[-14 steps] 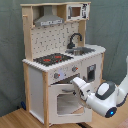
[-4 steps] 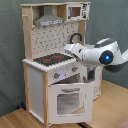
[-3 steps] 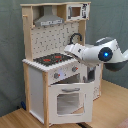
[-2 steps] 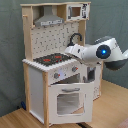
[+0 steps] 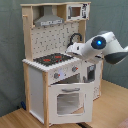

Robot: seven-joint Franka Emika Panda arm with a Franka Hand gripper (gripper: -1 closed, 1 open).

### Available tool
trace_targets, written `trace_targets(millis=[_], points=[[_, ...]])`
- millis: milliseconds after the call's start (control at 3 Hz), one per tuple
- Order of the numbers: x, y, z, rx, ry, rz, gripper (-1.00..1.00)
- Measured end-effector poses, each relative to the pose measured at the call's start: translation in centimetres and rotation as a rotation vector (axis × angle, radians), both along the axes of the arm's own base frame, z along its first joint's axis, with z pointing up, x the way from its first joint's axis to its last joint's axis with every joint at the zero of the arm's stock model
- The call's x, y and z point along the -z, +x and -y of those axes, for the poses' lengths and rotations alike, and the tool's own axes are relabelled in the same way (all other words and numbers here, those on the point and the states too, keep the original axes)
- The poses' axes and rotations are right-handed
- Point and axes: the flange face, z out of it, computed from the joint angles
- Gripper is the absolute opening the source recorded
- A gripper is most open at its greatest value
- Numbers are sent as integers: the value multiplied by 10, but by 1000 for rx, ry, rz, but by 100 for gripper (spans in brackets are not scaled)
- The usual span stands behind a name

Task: Play with the kitchen

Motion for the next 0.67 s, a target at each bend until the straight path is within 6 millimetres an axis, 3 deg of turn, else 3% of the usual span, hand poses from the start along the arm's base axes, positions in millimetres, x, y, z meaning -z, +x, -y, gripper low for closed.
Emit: trace_targets(millis=[667], points=[[-15,11,32,23,-17,-204,100]])
